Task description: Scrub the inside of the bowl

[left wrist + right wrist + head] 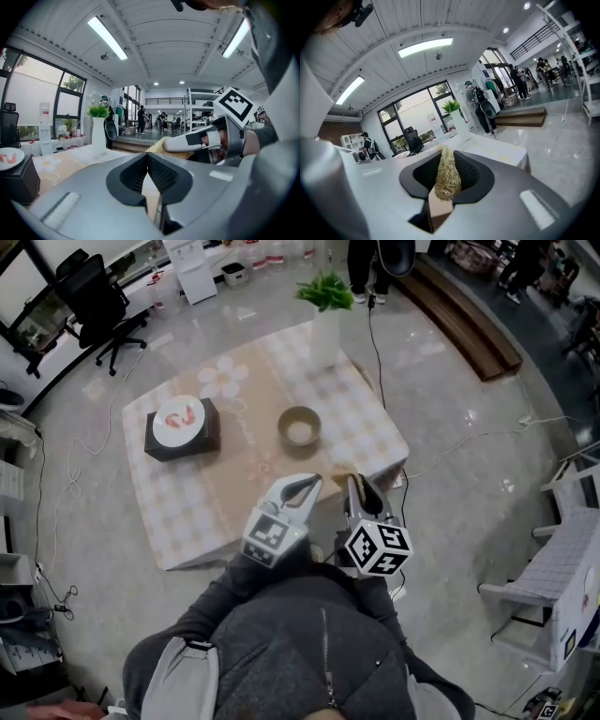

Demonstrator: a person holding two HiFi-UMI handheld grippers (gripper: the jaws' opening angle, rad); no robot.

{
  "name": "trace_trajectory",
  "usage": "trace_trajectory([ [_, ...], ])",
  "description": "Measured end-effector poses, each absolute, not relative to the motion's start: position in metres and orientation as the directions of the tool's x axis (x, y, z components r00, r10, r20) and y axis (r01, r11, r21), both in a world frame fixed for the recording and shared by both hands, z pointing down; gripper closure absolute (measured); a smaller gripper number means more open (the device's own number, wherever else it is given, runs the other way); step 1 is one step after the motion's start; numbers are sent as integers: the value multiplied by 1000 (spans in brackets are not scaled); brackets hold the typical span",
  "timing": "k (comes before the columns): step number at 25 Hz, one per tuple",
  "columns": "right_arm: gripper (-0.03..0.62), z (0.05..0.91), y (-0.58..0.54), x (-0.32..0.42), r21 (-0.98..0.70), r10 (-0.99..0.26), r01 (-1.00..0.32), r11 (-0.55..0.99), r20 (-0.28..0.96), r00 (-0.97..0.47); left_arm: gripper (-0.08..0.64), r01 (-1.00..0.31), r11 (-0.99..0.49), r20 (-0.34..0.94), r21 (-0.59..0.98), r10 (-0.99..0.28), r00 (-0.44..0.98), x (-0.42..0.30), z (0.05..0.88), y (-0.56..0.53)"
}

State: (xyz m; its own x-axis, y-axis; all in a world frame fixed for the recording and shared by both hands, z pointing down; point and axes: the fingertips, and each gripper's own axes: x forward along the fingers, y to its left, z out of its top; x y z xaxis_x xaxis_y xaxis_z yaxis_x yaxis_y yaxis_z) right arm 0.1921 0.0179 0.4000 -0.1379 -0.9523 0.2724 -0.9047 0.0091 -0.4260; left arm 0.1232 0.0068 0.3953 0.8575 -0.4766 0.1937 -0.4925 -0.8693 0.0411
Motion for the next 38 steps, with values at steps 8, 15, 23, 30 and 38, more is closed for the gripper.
trace_trajectory([
  [8,520,400,9,183,-430,-948,-902,29,273,-161,551,-527,-849,188,31,-513,838,116,394,-10],
  [15,520,405,-20,178,-428,-937,-902,50,292,-191,551,-568,-823,193,22,-554,810,107,395,-48],
  [23,520,414,-61,170,-423,-912,-902,84,331,-240,551,-570,-821,266,17,-546,794,103,413,-97],
  [30,520,416,-88,174,-404,-904,-910,92,348,-246,551,-567,-823,271,13,-543,794,106,417,-130],
  [38,520,420,-104,184,-389,-900,-918,76,369,-231,447,-517,-856,276,28,-490,827,111,422,-152],
])
